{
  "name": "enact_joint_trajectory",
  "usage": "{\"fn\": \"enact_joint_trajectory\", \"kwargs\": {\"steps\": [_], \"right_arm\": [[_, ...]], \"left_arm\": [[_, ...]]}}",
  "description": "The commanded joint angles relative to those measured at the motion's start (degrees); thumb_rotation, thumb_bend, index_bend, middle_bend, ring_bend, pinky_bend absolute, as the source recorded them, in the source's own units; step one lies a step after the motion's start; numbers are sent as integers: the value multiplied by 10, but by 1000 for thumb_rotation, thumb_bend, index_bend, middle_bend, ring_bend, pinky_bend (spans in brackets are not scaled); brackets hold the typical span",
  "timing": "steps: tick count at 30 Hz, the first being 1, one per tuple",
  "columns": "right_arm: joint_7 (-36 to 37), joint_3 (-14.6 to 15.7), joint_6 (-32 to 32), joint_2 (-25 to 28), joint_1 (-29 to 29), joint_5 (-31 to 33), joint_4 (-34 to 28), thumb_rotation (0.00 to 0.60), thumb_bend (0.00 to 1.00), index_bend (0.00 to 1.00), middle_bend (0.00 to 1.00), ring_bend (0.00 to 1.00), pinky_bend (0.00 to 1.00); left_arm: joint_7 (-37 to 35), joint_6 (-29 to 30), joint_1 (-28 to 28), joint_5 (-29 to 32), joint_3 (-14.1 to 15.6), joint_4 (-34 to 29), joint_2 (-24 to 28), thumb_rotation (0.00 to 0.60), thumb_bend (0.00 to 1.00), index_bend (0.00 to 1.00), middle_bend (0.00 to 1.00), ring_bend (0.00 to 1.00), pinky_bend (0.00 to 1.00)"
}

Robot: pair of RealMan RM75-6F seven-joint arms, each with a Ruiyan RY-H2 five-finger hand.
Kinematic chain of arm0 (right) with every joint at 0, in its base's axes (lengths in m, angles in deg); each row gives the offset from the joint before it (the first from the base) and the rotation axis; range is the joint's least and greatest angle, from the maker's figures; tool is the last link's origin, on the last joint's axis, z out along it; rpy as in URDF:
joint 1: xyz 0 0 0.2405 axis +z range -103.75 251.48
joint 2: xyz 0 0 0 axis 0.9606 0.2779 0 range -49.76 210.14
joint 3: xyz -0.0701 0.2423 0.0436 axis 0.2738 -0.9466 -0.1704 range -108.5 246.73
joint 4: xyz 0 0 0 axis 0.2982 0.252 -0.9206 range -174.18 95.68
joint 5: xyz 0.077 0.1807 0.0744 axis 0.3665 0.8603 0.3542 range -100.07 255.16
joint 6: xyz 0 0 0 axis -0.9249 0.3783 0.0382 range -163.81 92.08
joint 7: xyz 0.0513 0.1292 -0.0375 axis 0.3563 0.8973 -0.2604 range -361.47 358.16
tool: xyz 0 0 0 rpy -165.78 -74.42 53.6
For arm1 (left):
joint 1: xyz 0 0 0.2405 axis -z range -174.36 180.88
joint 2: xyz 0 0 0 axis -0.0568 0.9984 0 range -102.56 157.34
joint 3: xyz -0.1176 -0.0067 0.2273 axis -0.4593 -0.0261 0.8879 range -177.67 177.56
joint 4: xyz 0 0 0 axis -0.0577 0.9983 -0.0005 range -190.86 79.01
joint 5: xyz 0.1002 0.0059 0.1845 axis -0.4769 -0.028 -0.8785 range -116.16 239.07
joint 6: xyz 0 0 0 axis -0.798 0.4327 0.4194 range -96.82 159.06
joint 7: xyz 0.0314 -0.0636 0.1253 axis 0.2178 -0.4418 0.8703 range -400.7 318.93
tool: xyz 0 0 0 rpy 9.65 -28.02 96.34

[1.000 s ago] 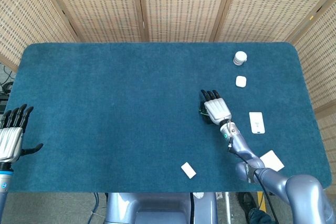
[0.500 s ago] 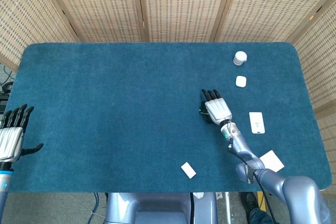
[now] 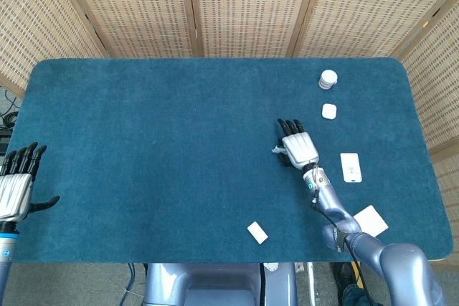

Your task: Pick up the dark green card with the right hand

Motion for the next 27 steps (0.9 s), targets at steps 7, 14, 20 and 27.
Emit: {"fn": "enact_joint_trajectory", "kwargs": {"steps": [7, 14, 20, 27], "right_arm": [[-1, -5, 2, -1, 6, -4, 10, 600, 517, 652, 42, 0, 0], [-16, -45, 36, -14, 62, 15, 96, 600, 517, 661, 54, 0, 0], [-4, -85, 26, 6, 104, 30, 148, 600, 517, 662, 67, 0, 0], [27, -90, -44, 73, 74, 19, 81, 600, 502, 573, 60, 0, 0]], "left_arm": [[-1, -1, 0, 0, 1, 0, 1, 600, 0, 0, 0, 0, 0], [3, -6, 2, 4, 0, 2, -2, 600, 0, 0, 0, 0, 0], [1, -11, 4, 10, -2, 3, -1, 600, 0, 0, 0, 0, 0], [-6, -14, 5, 7, -1, 0, 4, 600, 0, 0, 0, 0, 0]]}}
